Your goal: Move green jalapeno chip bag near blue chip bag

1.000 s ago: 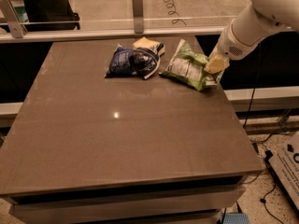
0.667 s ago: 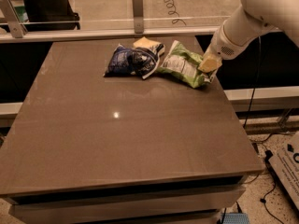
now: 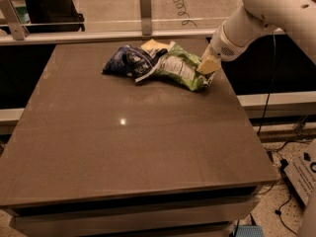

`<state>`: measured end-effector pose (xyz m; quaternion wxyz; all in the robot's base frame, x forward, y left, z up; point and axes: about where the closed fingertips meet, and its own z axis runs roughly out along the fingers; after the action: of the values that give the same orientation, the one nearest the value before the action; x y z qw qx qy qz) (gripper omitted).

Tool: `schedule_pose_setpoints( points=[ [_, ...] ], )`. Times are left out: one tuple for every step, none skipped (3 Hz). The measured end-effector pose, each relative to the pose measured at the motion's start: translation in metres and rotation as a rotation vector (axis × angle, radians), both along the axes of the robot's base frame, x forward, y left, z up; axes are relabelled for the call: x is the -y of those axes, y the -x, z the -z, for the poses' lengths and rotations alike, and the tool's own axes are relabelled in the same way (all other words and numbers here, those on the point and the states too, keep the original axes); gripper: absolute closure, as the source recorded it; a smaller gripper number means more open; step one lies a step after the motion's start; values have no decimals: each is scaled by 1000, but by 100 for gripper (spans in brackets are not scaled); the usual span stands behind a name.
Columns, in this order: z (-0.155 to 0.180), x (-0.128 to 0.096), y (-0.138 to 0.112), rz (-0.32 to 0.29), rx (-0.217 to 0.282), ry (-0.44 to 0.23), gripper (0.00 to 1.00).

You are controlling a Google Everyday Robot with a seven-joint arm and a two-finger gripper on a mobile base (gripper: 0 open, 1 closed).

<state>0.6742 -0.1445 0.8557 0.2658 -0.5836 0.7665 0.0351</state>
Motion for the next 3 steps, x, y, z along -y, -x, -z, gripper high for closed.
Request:
schedule_pose_setpoints(
  points=[
    [-2, -7, 1, -15, -7, -9, 82],
    [-3, -10, 4, -23, -13, -12, 59],
    [-7, -14, 7, -31, -21, -23, 35]
  ],
)
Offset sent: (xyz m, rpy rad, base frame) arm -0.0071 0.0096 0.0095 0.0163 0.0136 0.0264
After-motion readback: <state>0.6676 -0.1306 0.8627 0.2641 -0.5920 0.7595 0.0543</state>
